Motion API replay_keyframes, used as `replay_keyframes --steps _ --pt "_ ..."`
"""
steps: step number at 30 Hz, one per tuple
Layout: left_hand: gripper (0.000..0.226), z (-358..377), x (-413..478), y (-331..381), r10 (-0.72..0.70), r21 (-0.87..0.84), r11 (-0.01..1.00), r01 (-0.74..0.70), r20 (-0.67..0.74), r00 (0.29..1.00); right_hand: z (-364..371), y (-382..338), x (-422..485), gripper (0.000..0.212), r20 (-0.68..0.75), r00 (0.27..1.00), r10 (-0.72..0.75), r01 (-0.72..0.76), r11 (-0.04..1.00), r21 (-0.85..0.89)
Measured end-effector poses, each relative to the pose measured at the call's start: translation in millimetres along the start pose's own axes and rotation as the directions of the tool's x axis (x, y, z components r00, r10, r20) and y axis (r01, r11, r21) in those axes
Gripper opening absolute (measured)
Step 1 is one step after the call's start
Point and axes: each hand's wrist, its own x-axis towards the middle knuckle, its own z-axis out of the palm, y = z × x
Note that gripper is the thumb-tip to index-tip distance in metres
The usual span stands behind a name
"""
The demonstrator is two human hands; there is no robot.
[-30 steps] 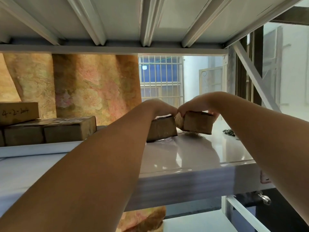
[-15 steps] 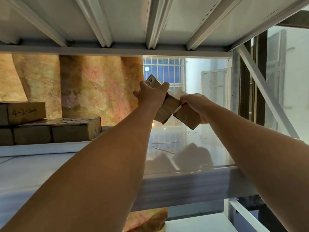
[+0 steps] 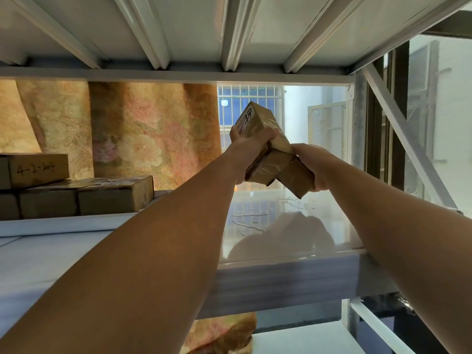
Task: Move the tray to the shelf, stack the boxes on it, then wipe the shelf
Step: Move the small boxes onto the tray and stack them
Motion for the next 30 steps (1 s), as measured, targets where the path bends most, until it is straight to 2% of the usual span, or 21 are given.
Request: replay_keyframes --steps 3,5,8,12,15,18,24,27,30 --pt "0.104 4 -2 3 0.0 -0.07 0.998 -0.011 -0.151 0.989 -1 1 2 0.031 -0.041 0.999 0.013 -0.012 1.0 0.023" --pt "0.111 5 -2 5 0.025 -0.131 0.99 -0.056 -0.227 0.973 -2 4 1 0.033 -0.052 0.998 0.022 -0.024 0.999 -0.04" --pt "0.123 7 -2 7 0.056 -0.161 0.982 -0.103 -0.272 0.961 0 6 -1 0.031 -0.026 1.0 -0.016 0.012 0.987 -0.161" --pt "0.123 9 -4 7 0.088 -0.115 0.986 -0.125 -0.287 0.954 11 5 -2 0.033 0.067 0.992 -0.104 0.119 0.95 -0.289" --pt "0.112 8 -2 4 0.112 -0.031 0.991 -0.128 -0.302 0.947 16 6 0 0.036 0.064 0.979 -0.191 0.201 0.911 -0.359" --pt "0.099 4 6 0 0.169 0.071 0.986 -0.154 -0.335 0.927 15 7 5 0.057 -0.041 0.953 -0.3 0.254 0.867 -0.428" --pt "0.099 -3 1 2 0.194 0.274 0.957 -0.092 -0.374 0.907 12 10 7 0.074 -0.197 0.859 -0.473 0.313 0.789 -0.529" --pt "0.099 -7 -2 1 0.195 0.388 0.921 -0.039 -0.374 0.907 12 6 3 0.07 -0.293 0.813 -0.503 0.293 0.789 -0.54" --pt "0.098 -12 -5 3 0.21 0.432 0.902 -0.013 -0.41 0.888 14 4 3 0.068 -0.291 0.842 -0.454 0.294 0.839 -0.458"
